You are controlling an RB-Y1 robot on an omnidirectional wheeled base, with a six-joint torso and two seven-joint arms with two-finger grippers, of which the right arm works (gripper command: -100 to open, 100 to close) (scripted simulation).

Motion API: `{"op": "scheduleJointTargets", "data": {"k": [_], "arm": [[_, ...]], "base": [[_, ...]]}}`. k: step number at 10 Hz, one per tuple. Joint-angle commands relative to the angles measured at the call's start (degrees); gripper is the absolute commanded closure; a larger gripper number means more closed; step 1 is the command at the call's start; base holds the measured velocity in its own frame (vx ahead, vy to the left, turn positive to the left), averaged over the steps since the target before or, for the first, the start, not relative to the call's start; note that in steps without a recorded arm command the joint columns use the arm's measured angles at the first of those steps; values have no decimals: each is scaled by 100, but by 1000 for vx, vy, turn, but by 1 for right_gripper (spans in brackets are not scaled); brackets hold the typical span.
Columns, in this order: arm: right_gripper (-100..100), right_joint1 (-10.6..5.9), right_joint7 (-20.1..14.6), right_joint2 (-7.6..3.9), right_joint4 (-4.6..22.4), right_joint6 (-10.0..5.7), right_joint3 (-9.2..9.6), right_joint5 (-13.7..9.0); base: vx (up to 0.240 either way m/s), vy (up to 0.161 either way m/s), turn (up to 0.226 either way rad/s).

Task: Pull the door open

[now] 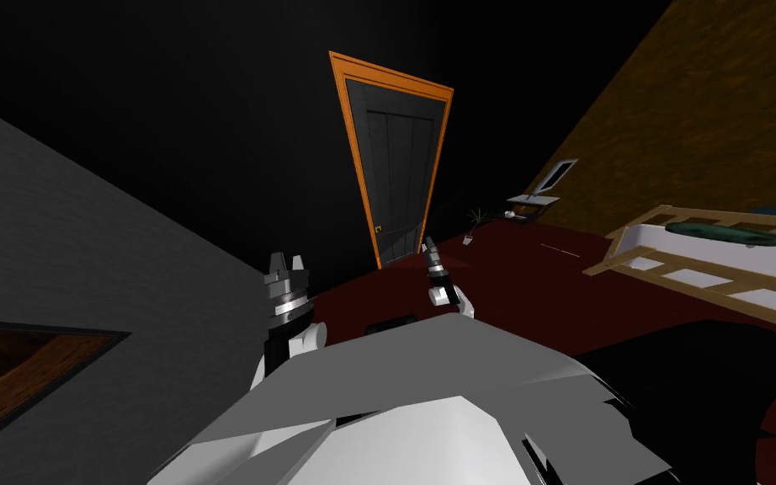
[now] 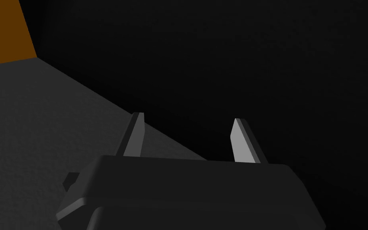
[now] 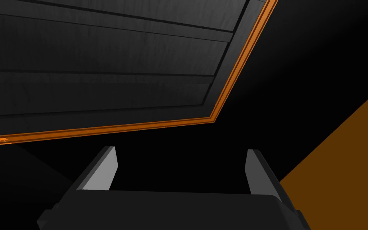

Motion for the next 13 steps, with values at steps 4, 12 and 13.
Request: {"op": "scheduleJointTargets", "data": {"k": [4,12,13], "arm": [[-100,-282,-35,-38,827,-174,-111,-115],[-100,-722,-92,-89,2097,-439,-288,-294],[-100,-785,-100,-95,2284,-477,-314,-320]], "base": [[101,-6,139],[88,-11,128],[102,-22,133]]}}
